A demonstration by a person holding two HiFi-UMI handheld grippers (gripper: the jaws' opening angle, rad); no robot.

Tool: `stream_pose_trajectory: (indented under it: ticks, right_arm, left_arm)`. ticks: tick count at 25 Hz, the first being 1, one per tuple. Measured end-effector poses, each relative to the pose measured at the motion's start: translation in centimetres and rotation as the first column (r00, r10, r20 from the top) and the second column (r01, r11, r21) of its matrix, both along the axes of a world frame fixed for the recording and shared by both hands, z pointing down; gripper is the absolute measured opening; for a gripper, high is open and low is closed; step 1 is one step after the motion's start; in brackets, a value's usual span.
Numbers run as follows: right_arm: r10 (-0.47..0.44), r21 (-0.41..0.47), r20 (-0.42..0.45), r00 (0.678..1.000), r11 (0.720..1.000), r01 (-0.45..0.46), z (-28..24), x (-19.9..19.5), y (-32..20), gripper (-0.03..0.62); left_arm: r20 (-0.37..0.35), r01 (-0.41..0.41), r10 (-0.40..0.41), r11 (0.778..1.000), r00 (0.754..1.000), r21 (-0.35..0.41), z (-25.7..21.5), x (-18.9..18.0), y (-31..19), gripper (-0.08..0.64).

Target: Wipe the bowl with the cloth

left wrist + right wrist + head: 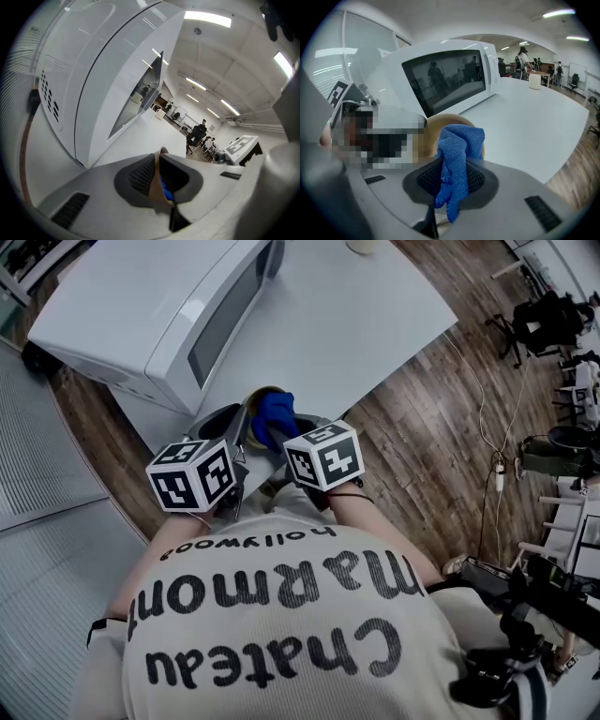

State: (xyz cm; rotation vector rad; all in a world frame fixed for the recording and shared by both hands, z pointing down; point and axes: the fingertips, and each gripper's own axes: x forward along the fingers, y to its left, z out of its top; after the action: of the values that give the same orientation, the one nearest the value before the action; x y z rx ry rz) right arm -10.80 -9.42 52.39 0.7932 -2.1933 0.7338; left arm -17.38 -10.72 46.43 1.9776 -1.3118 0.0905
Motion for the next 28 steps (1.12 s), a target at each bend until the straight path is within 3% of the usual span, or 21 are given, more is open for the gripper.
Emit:
stream_pose_trajectory:
  ticks: [6,28]
  right_arm:
    - [-0.002,0.023,-0.032,0.999,1.000,0.003,-0.2,0.6,-0.6,0.063]
    - [0.091,0.075,-0.021,0.996,0.993,-0.089,-1.5,2.9,-2.9,0.063]
  left_arm:
    - [0.062,-0.054,0.054,0.999,0.997,0.002,0.0,0.4,0.0,0.025]
    - [0.066,-0.111,0.114,0.993,0.991,-0.035,0.5,1.1,-0.3,0.011]
